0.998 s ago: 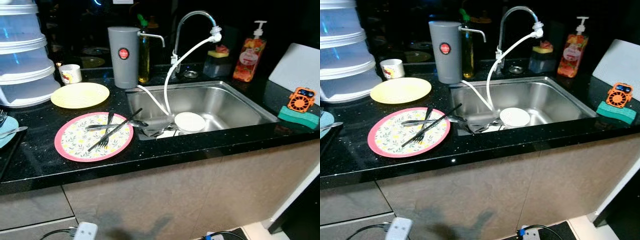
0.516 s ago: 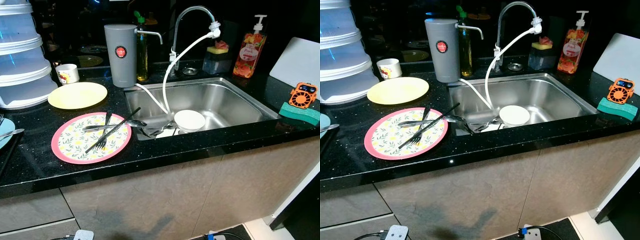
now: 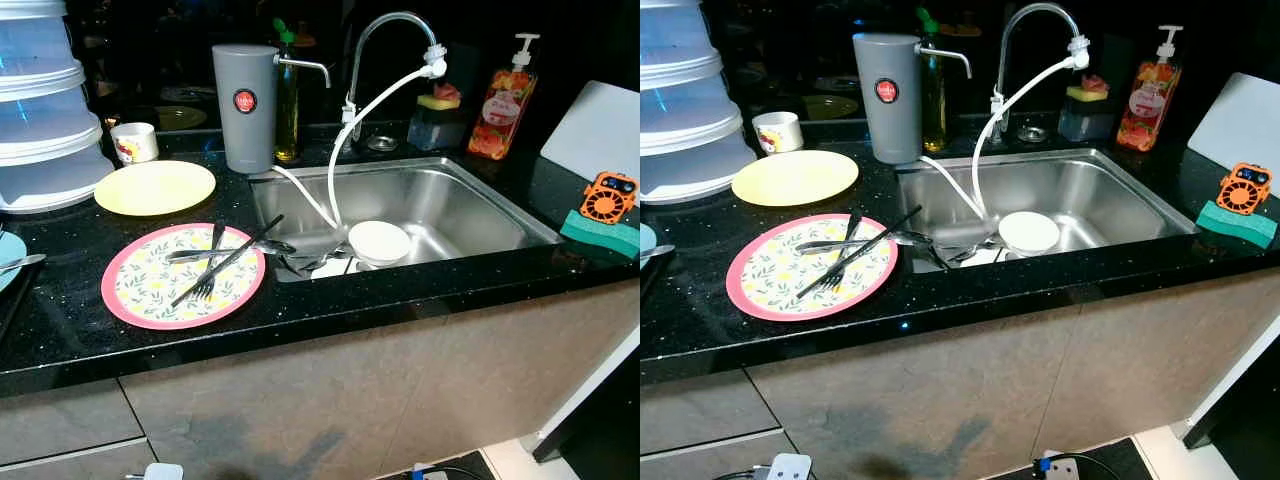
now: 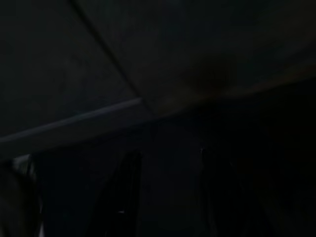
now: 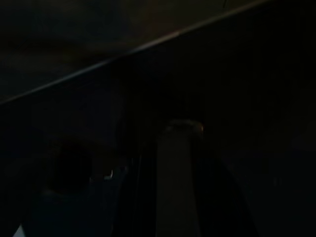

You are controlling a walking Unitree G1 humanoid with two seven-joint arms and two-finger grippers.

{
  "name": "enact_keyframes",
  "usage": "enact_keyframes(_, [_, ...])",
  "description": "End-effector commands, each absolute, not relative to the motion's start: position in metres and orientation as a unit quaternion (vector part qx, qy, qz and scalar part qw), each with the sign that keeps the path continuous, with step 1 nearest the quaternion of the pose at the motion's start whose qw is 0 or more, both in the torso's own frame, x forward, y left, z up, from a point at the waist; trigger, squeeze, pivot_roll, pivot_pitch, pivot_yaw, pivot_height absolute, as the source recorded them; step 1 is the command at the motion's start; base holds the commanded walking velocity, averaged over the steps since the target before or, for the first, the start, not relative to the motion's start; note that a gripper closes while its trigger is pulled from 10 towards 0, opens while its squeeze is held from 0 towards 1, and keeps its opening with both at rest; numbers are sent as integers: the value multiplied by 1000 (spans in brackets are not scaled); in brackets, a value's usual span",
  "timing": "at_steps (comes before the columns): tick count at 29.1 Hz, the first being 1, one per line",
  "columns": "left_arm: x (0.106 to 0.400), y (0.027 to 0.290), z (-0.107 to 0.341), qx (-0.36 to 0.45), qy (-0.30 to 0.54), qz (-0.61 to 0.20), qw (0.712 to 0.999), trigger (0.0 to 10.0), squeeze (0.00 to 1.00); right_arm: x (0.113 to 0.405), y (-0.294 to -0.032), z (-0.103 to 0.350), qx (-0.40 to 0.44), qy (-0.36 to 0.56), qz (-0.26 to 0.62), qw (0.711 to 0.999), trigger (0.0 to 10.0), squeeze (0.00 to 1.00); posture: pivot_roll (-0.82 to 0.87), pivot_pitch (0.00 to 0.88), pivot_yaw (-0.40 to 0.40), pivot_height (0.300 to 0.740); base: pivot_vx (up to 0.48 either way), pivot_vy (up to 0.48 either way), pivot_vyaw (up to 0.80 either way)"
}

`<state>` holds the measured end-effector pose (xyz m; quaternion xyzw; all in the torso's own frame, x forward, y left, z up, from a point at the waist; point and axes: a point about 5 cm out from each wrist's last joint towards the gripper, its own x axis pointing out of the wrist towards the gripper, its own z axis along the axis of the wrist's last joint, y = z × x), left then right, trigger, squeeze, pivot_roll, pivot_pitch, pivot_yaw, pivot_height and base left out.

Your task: Kitchen organization

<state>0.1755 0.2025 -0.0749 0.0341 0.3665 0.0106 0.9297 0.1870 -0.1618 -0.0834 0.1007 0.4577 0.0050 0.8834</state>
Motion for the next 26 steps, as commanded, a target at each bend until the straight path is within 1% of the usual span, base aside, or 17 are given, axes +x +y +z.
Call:
enact_keyframes(1, [176,196,-75,-1,363,-9,932,10000,0,195,-166,-79,100,432,-8,896,10000,0,41,69,-21,740,0,0,0])
enact_keyframes(4, [178,196,-74,-11,358,-21,933,10000,0,195,-166,-79,88,433,-5,897,10000,0,41,71,-20,740,0,0,0])
enact_keyframes(6, [177,196,-74,-12,358,-32,933,10000,0,194,-166,-80,73,440,5,895,10000,0,32,80,-4,740,0,0,0])
enact_keyframes(10, [177,192,-75,1,362,-52,931,10000,0,198,-166,-77,75,430,0,900,10000,0,27,87,-10,740,0,0,0])
enact_keyframes(17, [178,188,-74,2,356,-56,933,10000,0,198,-166,-77,61,425,23,903,10000,0,30,79,-22,740,0,0,0])
enact_keyframes(19, [179,188,-74,6,358,-60,932,10000,0,199,-166,-76,53,425,29,903,10000,0,27,90,-22,740,0,0,0])
enact_keyframes(24, [183,183,-72,-1,350,-68,934,10000,0,204,-174,-73,44,419,31,906,10000,0,23,68,-35,740,0,0,0])
enact_keyframes(26, [184,184,-73,-5,356,-46,933,10000,0,197,-176,-77,28,438,35,898,10000,0,26,67,-38,740,0,0,0])
